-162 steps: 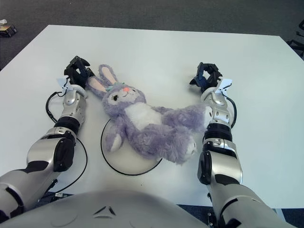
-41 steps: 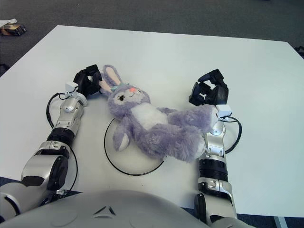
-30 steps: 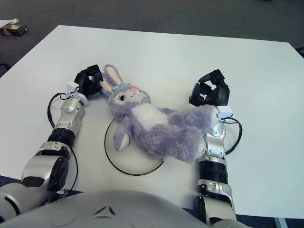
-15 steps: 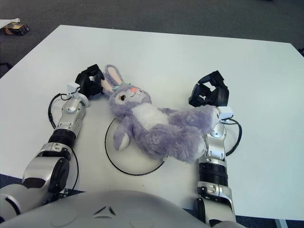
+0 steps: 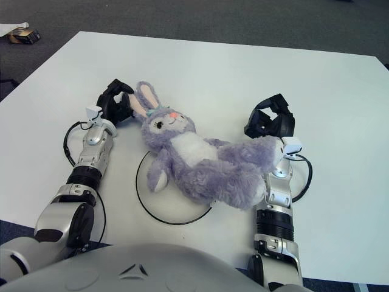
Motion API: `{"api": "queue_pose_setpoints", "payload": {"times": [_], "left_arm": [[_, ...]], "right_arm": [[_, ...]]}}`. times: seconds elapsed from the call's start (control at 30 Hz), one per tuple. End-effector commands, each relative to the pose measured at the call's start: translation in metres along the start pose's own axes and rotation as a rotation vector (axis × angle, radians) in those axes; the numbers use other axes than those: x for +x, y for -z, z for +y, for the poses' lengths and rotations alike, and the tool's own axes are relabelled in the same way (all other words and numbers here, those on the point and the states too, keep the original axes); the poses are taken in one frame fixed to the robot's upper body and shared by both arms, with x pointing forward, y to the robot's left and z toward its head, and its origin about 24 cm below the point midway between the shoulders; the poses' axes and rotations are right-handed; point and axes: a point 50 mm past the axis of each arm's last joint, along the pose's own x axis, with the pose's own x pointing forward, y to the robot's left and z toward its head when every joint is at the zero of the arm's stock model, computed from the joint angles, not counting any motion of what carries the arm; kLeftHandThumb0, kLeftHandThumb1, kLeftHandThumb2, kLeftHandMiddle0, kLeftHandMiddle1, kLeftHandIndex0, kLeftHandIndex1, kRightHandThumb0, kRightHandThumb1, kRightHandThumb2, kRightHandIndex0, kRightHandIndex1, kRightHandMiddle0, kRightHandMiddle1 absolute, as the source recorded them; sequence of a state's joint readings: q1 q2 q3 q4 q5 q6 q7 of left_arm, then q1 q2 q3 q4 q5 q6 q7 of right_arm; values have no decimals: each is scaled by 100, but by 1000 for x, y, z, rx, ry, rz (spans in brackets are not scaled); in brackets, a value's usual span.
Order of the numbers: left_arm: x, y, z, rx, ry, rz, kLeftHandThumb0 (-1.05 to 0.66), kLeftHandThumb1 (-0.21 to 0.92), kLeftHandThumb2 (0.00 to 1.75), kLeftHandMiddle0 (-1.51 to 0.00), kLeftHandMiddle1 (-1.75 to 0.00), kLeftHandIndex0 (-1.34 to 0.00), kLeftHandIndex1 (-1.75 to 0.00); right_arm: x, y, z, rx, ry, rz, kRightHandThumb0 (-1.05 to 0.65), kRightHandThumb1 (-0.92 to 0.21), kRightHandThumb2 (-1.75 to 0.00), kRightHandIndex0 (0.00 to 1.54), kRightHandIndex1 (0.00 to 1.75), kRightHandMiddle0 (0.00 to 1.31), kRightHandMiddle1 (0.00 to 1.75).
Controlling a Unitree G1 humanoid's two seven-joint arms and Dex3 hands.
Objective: Put the doll into the plate.
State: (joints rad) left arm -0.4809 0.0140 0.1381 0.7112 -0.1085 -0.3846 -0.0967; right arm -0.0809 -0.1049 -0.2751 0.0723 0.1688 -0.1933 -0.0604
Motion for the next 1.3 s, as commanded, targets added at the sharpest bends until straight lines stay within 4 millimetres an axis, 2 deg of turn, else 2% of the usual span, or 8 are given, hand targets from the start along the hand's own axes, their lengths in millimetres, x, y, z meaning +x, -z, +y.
{"api": "queue_pose_setpoints", "payload": {"times": [0.0, 1.27], "left_arm": [[-16, 27, 3, -19, -45, 120, -40, 59, 97, -118, -175, -40, -175], [-17, 27, 3, -53, -98, 89, -41, 56, 101, -120, -175, -42, -175]], "right_arm": [[-22, 24, -13, -12, 40, 124, -43, -47, -112, 108, 175, 49, 175], [-22, 27, -15, -13, 30, 146, -43, -50, -109, 107, 175, 47, 175]]}}
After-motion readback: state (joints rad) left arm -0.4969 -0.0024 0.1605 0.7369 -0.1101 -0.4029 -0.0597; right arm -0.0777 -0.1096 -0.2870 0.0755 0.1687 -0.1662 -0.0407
